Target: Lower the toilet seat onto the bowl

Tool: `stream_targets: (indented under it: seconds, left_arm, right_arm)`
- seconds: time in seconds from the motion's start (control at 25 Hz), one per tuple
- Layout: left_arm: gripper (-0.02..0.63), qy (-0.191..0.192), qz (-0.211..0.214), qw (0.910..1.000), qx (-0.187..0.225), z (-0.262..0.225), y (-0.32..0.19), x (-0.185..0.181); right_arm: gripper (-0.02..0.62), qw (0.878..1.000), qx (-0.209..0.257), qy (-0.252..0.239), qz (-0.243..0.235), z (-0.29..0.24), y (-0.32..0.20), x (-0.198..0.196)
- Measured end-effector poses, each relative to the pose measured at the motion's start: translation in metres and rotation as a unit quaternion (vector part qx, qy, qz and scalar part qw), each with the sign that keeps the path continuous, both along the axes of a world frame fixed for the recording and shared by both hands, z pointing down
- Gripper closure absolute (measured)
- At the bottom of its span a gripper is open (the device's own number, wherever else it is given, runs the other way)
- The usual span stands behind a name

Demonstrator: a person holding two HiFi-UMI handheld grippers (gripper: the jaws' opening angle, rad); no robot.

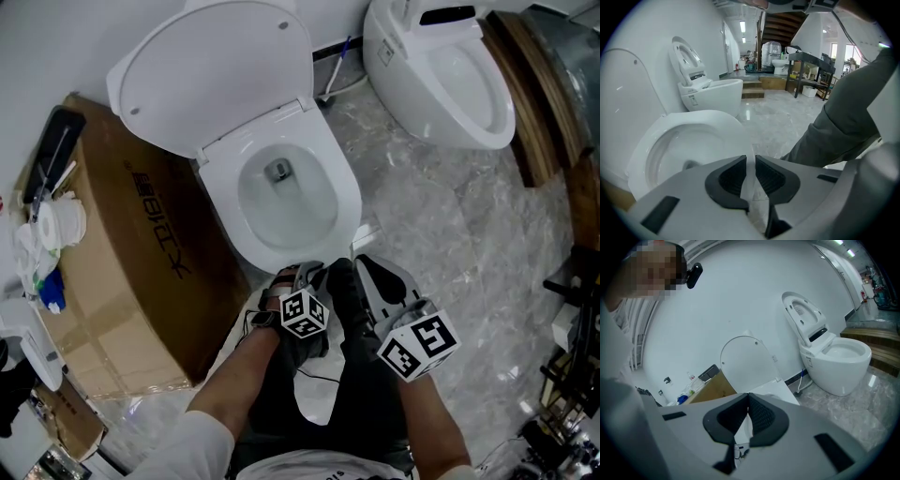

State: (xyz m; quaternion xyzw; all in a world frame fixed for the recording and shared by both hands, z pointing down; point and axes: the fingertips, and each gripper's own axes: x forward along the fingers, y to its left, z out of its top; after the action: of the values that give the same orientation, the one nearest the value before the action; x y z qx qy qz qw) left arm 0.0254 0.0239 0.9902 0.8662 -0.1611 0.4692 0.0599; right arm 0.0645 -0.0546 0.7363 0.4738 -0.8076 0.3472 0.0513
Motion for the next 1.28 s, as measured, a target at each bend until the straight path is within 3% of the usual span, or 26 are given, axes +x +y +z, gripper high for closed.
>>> stream_targets:
  seconds: [0.36, 0.56, 0.92, 1.28]
  left_arm:
    - [0.546, 0.018, -0.028, 0.9994, -0.006, 0.001, -0.004, -0.003]
    - [0.578, 0.038, -0.062, 0.9974, 0.001, -0.033, -0.016, -0.005]
    - [0.595, 0.111, -0.118, 0.9865, 0.024, -0.174, -0.038, -0.007]
    - [0.595, 0.178, -0.161, 0.9698, 0.042, -0.331, -0.052, -0.014]
  right_arm:
    - [0.581, 1.0, -0.01, 0.001, -0.002, 0.009, 0.006, 0.003]
    - [0.581, 1.0, -0.01, 0.004, -0.005, -0.004, 0.008, 0.002]
    - [0.581, 1.0, 0.003, 0.009, -0.007, -0.075, 0.011, -0.001]
    - [0.581, 0.999, 0.035, 0.027, -0.021, -0.162, 0.003, -0.006]
